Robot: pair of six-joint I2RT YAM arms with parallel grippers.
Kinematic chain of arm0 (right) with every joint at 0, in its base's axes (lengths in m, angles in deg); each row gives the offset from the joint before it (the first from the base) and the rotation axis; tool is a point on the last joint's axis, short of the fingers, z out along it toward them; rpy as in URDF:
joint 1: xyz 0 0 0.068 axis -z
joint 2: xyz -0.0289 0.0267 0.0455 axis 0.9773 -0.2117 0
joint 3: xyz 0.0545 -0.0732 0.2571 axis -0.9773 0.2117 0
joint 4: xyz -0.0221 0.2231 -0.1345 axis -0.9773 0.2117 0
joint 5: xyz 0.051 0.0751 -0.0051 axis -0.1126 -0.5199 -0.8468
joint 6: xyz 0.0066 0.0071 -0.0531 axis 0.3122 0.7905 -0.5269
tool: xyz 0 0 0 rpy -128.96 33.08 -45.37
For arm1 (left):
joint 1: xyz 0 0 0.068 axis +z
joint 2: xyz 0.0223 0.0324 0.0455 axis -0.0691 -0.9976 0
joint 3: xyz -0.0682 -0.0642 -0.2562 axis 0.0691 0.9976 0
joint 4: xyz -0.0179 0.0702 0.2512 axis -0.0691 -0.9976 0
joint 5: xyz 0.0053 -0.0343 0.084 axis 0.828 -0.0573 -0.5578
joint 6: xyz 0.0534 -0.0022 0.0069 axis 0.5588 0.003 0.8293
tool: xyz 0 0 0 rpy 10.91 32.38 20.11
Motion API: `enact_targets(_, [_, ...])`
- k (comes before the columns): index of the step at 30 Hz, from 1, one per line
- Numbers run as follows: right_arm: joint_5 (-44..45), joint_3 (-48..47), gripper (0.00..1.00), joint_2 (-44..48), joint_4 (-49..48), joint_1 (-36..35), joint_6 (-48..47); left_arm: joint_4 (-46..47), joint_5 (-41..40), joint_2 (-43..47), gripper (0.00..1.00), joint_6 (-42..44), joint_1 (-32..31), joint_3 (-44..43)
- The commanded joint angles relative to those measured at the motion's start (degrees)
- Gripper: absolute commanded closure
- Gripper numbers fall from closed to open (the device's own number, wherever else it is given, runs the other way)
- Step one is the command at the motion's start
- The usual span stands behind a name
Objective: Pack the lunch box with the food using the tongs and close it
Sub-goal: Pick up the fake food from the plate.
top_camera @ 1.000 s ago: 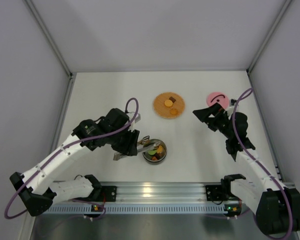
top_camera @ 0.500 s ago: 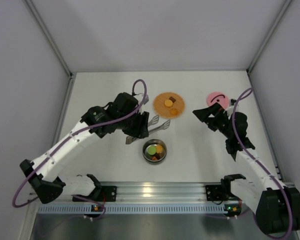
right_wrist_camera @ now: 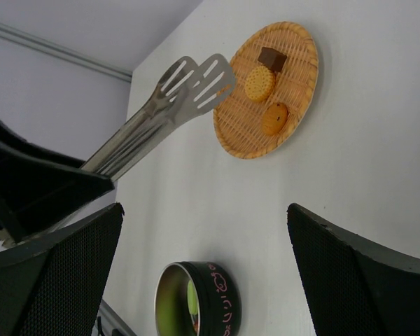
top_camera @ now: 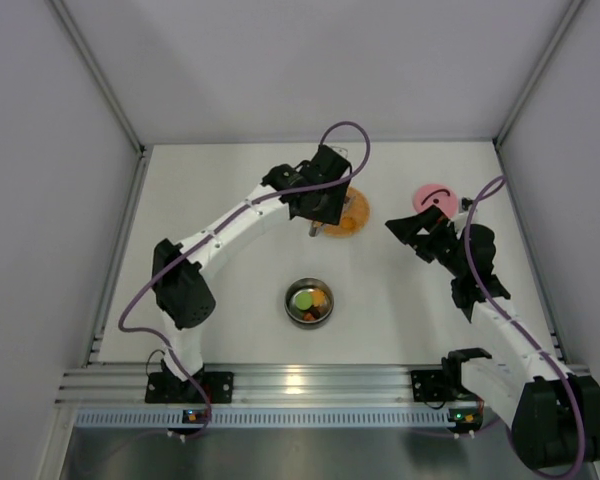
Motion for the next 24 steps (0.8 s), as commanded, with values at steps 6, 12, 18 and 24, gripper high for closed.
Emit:
enact_targets(6, [-0.41, -1.05, 0.01, 1.22, -2.88, 0.11, -0.47, 2.52, -4.66, -7.65, 0.46, -0.01, 1.5, -5.55])
enact_targets(12, [-0.5, -1.22, 0.01, 1.4, -2.88, 0.2, -0.47, 3.83, -3.18, -9.15, 0.46, 1.22, 1.86, -4.06])
enact_targets(18, [-0.58, -0.96, 0.01, 1.49, -2.96, 0.11, -0.38, 5.59, -2.47, -9.5, 0.45, 2.19, 2.12, -2.83])
enact_targets(24, [-0.5, -0.78, 0.0, 1.75, -2.88, 0.11, -0.47, 5.95, -1.5, -10.64, 0.46, 2.1, 2.47, -3.09])
